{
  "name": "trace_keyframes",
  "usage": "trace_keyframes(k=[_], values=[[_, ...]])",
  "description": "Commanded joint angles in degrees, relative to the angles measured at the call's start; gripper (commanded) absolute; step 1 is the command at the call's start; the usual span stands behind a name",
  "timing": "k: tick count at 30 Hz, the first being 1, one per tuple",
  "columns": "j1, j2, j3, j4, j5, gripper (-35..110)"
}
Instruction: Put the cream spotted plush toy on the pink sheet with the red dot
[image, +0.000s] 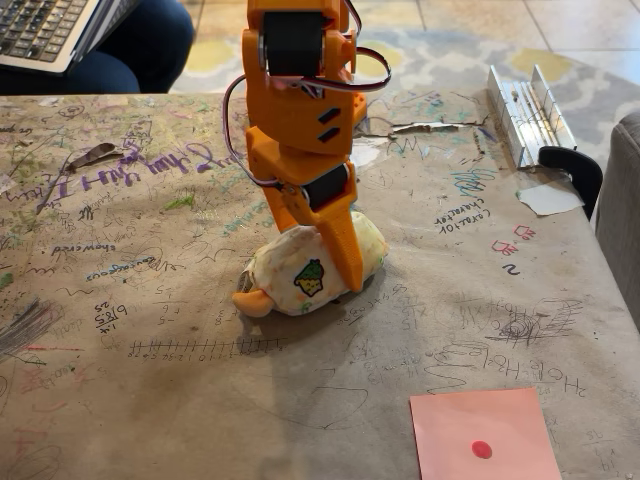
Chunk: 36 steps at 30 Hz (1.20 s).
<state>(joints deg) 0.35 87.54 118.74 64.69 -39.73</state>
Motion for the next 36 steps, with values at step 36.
trace_keyframes(k=[36], values=[[-21.01, 105.82, 7.03, -24.52, 21.71, 0]])
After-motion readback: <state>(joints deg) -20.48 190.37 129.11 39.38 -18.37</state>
